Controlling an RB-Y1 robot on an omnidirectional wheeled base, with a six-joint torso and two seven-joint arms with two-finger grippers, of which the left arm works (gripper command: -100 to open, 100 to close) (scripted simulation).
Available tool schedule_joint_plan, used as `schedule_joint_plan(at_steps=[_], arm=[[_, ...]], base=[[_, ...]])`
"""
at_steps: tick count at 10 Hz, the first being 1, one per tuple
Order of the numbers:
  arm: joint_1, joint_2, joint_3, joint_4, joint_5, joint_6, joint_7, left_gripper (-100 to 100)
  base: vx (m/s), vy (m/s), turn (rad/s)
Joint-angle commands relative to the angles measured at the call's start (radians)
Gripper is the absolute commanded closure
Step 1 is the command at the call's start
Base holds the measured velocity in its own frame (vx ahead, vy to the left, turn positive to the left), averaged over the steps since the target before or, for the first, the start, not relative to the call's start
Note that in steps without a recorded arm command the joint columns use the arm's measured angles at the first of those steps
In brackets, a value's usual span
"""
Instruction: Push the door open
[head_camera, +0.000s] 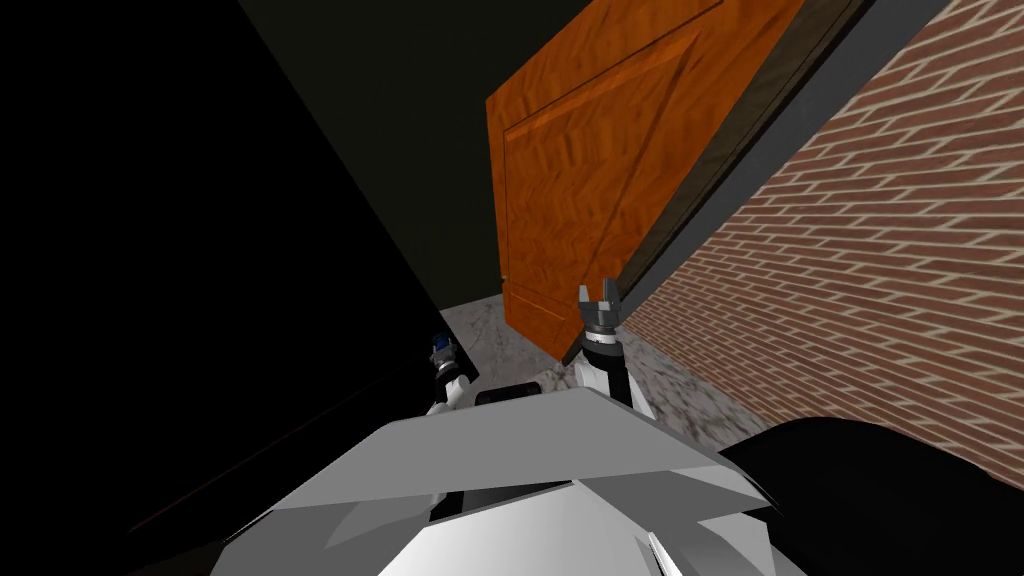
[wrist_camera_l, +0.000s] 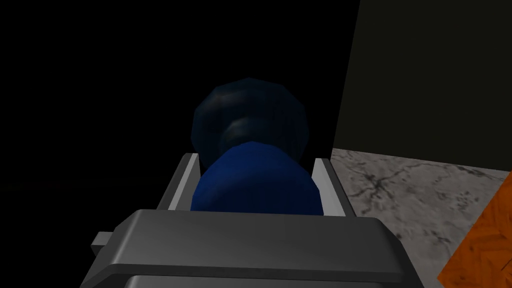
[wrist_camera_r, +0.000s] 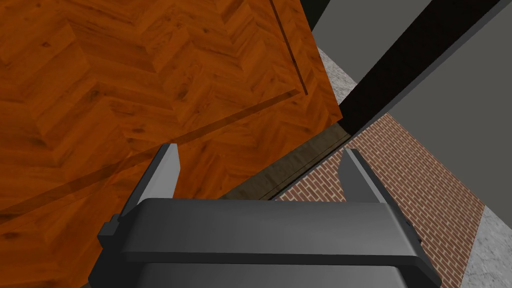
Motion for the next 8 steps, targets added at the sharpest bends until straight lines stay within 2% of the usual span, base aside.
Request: schedule_joint_plan(at_steps=[1, 2, 3, 4, 5, 7, 8], arm=[[0.015, 0.010, 0.033, -0.022, 0.021, -0.021, -0.016, 100], [0.022, 0.011, 0.044, -0.031, 0.030, -0.023, -0.022, 100], [0.022, 0.011, 0.044, -0.011, 0.030, -0.023, -0.022, 100], [0.022, 0.011, 0.044, -0.017, 0.030, -0.023, -0.022, 100], [0.035, 0.011, 0.066, -0.048, 0.047, -0.028, -0.034, 100], [0.042, 0.011, 0.077, -0.056, 0.056, -0.031, -0.039, 100], [0.055, 0.010, 0.099, -0.073, 0.074, -0.036, -0.051, 100]], base=[[0.156, 0.025, -0.089], [0.117, 0.038, -0.045], [0.069, 0.029, -0.021], [0.024, 0.005, -0.006], [0.058, 0.005, -0.095], [0.081, 0.018, -0.054], [0.098, 0.021, -0.088]])
